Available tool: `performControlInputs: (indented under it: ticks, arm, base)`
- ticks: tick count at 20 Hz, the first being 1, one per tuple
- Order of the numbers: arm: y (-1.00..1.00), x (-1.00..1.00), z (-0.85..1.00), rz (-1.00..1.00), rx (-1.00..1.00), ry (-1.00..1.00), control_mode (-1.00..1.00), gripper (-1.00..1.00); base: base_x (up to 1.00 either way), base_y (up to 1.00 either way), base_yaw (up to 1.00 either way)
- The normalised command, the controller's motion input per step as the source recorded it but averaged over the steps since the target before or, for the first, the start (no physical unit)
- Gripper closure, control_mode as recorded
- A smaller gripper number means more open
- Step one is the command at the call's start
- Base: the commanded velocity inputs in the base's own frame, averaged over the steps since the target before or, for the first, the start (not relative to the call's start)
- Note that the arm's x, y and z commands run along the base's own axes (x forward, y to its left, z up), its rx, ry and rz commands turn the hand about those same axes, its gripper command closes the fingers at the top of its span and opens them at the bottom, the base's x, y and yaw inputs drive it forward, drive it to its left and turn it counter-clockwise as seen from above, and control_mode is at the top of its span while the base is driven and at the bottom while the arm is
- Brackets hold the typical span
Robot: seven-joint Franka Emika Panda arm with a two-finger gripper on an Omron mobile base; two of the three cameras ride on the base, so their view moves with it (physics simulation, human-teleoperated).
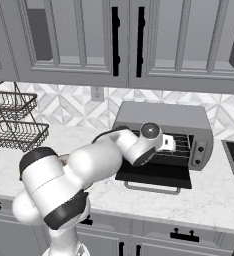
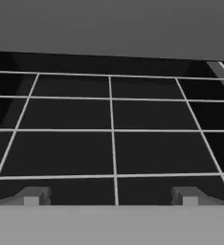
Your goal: Pick up the kebab skewer and baguette bread, and place them inside the toaster oven. Close the toaster oven door and start by setting the timer.
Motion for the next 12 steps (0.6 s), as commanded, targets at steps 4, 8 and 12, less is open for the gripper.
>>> performControlInputs:
  ticks: [4,8,12]
  arm:
    - [0.00,-0.79,-0.96,0.03,-0.07,0.20,-1.00,-1.00]
    - [0.00,-0.80,-0.92,0.03,-0.06,0.19,-1.00,-1.00]
    - [0.00,-0.82,-0.86,0.02,-0.04,0.16,-1.00,-1.00]
  base:
    - [0.00,0.00,0.00]
    - [0.00,0.00,0.00]
    - [0.00,0.00,0.00]
